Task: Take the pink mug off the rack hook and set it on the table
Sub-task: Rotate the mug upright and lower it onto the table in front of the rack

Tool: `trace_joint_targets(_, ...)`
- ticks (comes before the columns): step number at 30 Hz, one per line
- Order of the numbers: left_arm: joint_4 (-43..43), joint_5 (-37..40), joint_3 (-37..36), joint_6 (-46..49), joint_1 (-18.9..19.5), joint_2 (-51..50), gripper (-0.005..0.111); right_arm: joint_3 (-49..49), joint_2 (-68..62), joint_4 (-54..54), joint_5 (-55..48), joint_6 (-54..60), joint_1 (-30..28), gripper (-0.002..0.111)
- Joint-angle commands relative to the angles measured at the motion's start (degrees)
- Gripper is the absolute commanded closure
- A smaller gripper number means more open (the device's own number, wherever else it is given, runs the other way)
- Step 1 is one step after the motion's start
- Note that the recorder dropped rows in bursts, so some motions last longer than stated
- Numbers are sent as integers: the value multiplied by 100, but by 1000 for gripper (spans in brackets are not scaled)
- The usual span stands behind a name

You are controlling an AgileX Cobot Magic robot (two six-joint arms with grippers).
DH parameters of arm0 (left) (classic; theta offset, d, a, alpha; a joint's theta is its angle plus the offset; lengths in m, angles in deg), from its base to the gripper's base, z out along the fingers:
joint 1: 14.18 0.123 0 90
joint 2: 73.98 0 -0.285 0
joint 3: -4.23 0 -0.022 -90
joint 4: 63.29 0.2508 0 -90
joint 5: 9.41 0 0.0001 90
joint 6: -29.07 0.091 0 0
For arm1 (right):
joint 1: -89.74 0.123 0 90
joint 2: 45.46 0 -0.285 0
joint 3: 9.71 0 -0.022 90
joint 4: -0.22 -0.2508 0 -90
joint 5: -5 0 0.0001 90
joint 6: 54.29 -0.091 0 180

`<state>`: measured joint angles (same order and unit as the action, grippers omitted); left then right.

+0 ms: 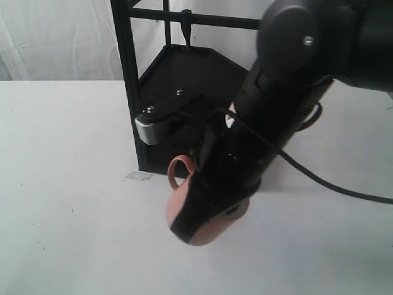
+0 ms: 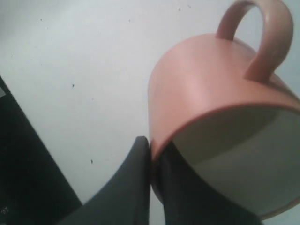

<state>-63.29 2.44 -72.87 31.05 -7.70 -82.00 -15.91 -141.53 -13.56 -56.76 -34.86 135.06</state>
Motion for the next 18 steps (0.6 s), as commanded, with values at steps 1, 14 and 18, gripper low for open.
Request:
trace_joint_targets(1, -32, -26, -11, -6, -43, 23, 107, 546, -776, 674, 46, -69, 40, 108)
trace_joint_targets(14, -32, -26, -11, -6, -43, 23, 107, 620, -1399, 976, -66, -213, 40, 108)
trace_joint_targets(18, -32, -26, -11, -6, -43, 23, 107, 620, -1517, 976, -66, -170, 40, 108)
